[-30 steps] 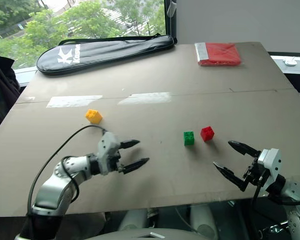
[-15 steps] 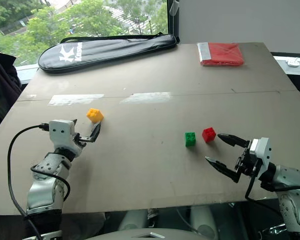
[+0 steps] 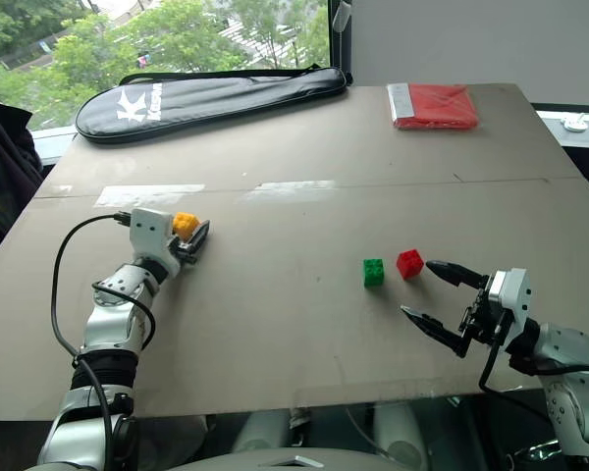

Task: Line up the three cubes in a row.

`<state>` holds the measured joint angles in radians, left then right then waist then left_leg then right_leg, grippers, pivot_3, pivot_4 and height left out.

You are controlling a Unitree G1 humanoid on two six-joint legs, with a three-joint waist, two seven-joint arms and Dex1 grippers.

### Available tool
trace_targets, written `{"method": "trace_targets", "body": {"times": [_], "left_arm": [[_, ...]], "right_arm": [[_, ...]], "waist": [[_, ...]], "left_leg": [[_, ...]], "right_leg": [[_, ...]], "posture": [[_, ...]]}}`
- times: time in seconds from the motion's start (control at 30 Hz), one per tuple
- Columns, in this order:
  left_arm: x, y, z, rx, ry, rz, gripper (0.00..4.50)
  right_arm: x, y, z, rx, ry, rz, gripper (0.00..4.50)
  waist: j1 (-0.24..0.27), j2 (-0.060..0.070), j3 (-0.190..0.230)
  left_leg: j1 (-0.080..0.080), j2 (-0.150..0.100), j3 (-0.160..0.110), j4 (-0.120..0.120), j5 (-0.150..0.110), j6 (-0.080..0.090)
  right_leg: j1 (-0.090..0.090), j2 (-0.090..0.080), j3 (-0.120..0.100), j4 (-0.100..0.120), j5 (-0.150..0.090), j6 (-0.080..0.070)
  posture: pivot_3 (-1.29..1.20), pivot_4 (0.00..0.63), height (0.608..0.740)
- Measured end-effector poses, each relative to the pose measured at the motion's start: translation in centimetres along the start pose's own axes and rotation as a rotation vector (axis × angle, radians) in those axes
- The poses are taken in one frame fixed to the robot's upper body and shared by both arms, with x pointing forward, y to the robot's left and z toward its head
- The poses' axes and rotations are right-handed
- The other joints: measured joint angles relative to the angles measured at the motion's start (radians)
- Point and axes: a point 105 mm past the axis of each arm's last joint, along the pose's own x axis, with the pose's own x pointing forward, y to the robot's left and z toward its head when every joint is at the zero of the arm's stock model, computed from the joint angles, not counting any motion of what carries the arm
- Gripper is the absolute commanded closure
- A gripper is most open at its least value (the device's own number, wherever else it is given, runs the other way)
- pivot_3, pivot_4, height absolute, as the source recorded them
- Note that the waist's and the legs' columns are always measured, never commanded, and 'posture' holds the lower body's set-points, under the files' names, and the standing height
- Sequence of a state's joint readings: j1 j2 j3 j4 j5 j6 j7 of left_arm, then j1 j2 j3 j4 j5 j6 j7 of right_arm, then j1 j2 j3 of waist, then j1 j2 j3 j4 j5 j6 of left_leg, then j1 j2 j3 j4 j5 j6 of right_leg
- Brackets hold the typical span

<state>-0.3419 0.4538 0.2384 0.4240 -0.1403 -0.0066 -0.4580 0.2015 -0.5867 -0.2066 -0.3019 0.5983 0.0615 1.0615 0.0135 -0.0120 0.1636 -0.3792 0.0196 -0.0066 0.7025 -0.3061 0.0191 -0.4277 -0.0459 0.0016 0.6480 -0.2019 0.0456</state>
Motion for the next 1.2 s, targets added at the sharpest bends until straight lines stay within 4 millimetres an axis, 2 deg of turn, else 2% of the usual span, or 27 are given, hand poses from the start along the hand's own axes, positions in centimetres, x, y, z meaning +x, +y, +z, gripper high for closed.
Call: {"method": "trace_targets", "body": {"times": [0.03,0.1,0.17,0.27,0.43,0.63,0.73,0.83,1.2], "left_arm": [[0.0,0.0,0.0,0.001,-0.003,-0.006,3.09],[0.1,-0.2,0.1,-0.001,-0.005,-0.033,3.15],[0.0,-1.3,0.2,-0.005,-0.006,-0.121,3.15],[-0.1,-4.2,0.7,-0.024,-0.018,-0.305,3.15],[-1.3,-12.1,1.7,0.061,-0.035,-0.837,3.15],[-1.2,-16.9,3.3,0.196,-0.091,-1.195,3.15],[-1.2,-18.5,2.6,0.229,-0.073,-1.298,3.15],[-0.7,-19.6,2.9,0.289,-0.085,-1.376,3.15],[-1.0,-22.0,2.9,0.257,-0.111,-1.488,3.15]], "right_arm": [[0.0,0.0,0.0,0.001,-0.001,-0.001,0.00],[-0.1,0.2,-0.2,0.007,0.003,-0.003,0.00],[-0.5,0.4,-0.5,0.020,0.012,-0.014,0.00],[-0.6,0.5,-0.6,0.026,0.015,-0.020,0.00],[-1.0,0.7,-0.9,0.023,0.019,-0.025,0.00],[-1.6,0.8,-1.3,0.027,0.030,-0.048,0.00],[-2.0,0.8,-1.5,0.028,0.037,-0.063,0.00],[-2.3,1.0,-1.7,0.034,0.038,-0.080,0.00],[-2.6,1.4,-2.0,0.037,0.036,-0.111,0.00]], "waist": [[0.000,0.000,0.000],[0.000,0.000,0.000],[0.001,0.000,0.000],[0.002,0.000,0.000],[0.000,0.000,0.000],[0.000,0.000,0.000],[-0.005,0.000,0.000],[0.001,-0.001,0.001],[0.000,-0.001,0.001]], "left_leg": [[0.000,0.000,0.000,0.000,0.000,0.000],[0.000,0.000,0.000,0.000,0.000,0.000],[0.000,0.000,0.000,0.000,0.000,0.000],[-0.001,-0.001,0.000,0.000,0.000,0.000],[-0.001,-0.001,0.000,0.000,0.000,0.000],[-0.001,-0.001,0.000,0.000,0.000,0.000],[-0.001,-0.001,0.001,0.000,0.000,0.000],[-0.002,-0.001,0.000,0.000,0.000,0.000],[-0.002,-0.001,0.000,0.000,0.000,0.001]], "right_leg": [[0.000,0.000,0.000,0.000,0.000,0.000],[0.000,0.000,0.000,0.000,0.000,0.000],[0.000,0.000,0.000,0.000,0.000,0.000],[0.000,-0.001,0.000,0.000,0.000,0.000],[0.000,0.000,0.000,-0.001,-0.002,-0.003],[0.000,0.001,0.001,0.000,-0.002,-0.004],[0.000,0.001,0.002,-0.001,-0.002,-0.002],[0.000,0.001,0.001,-0.001,-0.002,-0.002],[0.000,0.001,0.001,-0.002,-0.002,-0.001]], "posture": [[0.00,0.150,0.707],[0.00,0.150,0.707],[0.00,0.150,0.707],[0.00,0.150,0.707],[0.00,0.150,0.707],[0.00,0.150,0.707],[0.00,0.150,0.707],[0.00,0.150,0.707],[0.00,0.150,0.707]]}}
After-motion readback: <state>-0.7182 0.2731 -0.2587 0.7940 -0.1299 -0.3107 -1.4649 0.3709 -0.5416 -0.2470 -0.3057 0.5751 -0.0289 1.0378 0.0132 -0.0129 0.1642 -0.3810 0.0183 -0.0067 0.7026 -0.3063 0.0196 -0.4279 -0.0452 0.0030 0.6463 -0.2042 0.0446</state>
